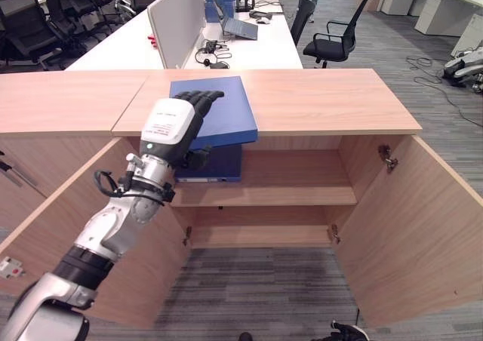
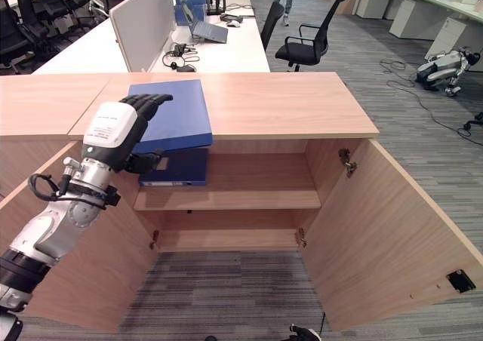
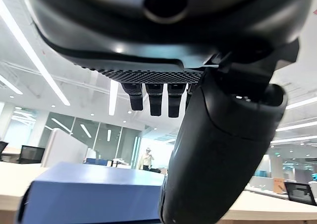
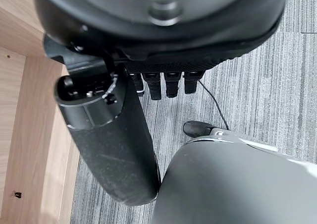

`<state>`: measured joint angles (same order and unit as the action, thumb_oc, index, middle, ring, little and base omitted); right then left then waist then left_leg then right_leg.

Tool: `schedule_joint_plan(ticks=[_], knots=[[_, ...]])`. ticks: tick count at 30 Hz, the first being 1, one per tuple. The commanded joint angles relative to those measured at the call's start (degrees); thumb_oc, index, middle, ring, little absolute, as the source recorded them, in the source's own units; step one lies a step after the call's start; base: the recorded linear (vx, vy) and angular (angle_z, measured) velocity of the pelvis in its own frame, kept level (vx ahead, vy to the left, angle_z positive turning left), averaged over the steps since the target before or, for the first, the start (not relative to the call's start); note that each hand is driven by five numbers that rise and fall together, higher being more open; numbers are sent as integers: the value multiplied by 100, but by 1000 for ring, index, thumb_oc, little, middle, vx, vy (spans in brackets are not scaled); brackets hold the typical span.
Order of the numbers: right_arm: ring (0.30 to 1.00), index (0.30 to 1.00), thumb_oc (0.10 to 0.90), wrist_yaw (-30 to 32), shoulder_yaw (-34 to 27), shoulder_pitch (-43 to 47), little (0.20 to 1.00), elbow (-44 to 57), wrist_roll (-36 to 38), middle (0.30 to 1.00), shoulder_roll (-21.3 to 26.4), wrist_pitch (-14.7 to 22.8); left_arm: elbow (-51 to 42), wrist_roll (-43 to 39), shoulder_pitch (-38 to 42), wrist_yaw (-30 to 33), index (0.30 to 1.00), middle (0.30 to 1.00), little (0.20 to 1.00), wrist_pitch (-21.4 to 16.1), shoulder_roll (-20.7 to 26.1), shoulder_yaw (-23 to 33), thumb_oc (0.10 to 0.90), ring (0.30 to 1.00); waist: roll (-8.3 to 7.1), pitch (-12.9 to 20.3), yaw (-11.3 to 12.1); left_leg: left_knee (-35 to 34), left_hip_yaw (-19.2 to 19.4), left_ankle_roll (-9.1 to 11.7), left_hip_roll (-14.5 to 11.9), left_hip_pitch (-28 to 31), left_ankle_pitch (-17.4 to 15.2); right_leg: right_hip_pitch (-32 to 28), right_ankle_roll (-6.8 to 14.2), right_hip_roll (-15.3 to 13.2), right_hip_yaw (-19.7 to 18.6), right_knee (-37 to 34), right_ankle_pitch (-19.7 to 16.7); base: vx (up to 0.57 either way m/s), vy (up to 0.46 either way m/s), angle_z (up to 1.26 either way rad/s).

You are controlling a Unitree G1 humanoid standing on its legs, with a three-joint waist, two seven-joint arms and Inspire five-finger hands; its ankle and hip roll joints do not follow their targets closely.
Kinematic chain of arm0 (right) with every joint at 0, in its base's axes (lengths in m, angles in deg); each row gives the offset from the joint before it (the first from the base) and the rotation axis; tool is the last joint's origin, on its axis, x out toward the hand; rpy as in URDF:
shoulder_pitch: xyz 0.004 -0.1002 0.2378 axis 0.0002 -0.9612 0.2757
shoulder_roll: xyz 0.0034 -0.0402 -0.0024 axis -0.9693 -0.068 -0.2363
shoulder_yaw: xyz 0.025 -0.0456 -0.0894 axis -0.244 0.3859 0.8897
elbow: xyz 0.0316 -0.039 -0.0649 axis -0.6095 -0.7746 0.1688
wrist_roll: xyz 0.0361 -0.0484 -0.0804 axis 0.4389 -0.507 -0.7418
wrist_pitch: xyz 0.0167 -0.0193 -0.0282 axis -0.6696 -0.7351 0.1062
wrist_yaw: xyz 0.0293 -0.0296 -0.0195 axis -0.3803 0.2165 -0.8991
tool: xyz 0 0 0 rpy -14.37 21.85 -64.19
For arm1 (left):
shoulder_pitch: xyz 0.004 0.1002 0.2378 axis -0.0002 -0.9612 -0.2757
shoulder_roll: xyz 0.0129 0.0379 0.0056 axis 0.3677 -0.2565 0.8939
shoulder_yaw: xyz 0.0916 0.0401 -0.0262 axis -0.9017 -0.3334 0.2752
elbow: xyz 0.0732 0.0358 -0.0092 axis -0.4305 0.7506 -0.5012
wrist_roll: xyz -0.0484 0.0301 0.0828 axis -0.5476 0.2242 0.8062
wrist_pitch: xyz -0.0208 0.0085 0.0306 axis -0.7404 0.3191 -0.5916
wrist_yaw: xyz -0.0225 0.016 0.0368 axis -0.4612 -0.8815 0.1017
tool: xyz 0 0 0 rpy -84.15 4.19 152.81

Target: Put the empty folder in the office cabinet

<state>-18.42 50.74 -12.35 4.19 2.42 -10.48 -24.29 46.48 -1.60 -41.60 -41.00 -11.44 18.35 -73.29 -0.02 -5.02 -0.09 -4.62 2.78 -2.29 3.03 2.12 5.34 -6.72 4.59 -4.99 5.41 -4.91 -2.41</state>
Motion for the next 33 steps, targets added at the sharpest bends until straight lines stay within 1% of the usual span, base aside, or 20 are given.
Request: schedule_joint_plan(ticks=[1,3,11,15,18,24,25,33], knots=[[900,900,800,47,205,4,900,-358,-225,900,221,-29,265,31,1485,234,900,900,900,62,246,-52,800,900,-210,346,-30,-38,-186,160,89,114,-890,151,849,-824,335,428,47,0,0,0],[900,900,800,58,195,25,900,-380,-216,900,239,-28,460,93,1593,238,900,900,900,118,281,-174,800,900,-204,347,-34,-38,-183,161,86,118,-889,136,849,-822,342,416,47,0,0,0],[900,900,800,59,197,47,900,-474,-221,900,254,-40,844,205,1766,264,900,900,900,225,311,-358,800,900,-199,362,-41,-38,-162,160,83,139,-900,130,848,-823,344,417,49,0,0,0],[900,900,800,83,217,49,900,-539,-278,900,274,-49,1186,374,1991,318,900,900,900,354,341,-551,800,900,-198,361,-53,-38,-156,160,86,137,-898,132,860,-836,348,432,47,0,0,0],[900,900,800,127,230,87,900,-579,-282,900,310,-36,1454,658,2225,374,900,900,900,480,418,-770,800,900,-185,354,-67,-38,-149,159,85,135,-898,148,862,-848,353,444,47,0,0,0],[900,900,800,177,224,137,900,-651,-317,900,332,-47,1666,1065,2455,443,900,900,900,630,412,-1023,800,900,-166,348,-73,-38,-152,150,106,156,-910,139,871,-871,378,454,41,0,0,0],[900,900,800,183,262,142,900,-671,-324,900,353,-37,1848,1426,2644,459,900,900,900,700,467,-1290,800,900,-146,336,-99,-38,-138,147,110,159,-915,144,875,-880,376,464,42,0,0,0],[900,900,800,213,236,122,900,-740,-313,900,376,-26,2191,1859,2880,438,900,900,900,852,479,-1649,800,900,-138,350,-110,-38,-137,138,123,162,-927,154,881,-894,376,475,47,1,-1,-1]])
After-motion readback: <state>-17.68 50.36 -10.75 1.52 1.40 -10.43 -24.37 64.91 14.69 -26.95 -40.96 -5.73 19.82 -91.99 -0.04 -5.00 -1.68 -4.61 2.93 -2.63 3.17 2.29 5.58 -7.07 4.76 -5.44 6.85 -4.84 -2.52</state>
